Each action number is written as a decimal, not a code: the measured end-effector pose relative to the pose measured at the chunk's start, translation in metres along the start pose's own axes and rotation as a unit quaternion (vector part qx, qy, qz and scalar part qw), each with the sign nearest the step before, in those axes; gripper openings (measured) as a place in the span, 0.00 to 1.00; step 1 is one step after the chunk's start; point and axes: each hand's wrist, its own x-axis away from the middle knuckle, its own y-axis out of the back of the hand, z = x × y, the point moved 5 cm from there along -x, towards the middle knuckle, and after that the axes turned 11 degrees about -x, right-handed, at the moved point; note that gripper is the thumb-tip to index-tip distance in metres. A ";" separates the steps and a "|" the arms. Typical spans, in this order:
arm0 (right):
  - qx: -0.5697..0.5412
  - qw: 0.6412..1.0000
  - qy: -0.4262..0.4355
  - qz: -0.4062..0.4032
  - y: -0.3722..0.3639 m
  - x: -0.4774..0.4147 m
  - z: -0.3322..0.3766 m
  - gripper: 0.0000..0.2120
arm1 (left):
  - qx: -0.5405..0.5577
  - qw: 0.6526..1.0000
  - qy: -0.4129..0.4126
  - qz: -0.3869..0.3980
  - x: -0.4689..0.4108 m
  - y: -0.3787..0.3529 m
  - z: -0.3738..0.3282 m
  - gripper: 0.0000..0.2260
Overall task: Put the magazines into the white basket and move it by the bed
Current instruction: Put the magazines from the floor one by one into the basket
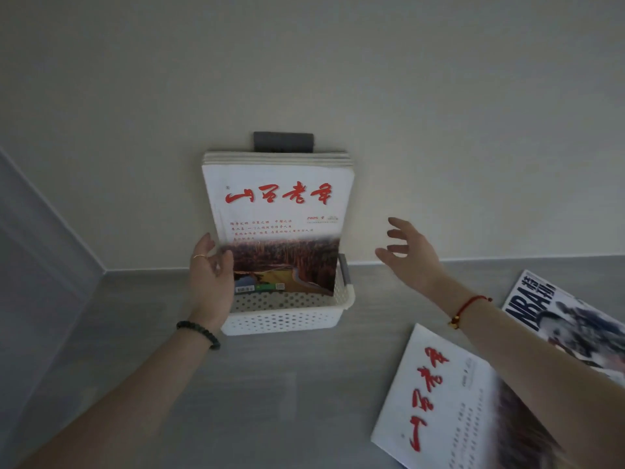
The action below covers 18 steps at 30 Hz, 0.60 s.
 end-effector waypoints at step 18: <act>0.121 0.969 -0.156 0.148 0.137 0.221 -0.151 0.41 | -0.058 0.947 0.219 0.227 0.271 -0.130 0.017 0.23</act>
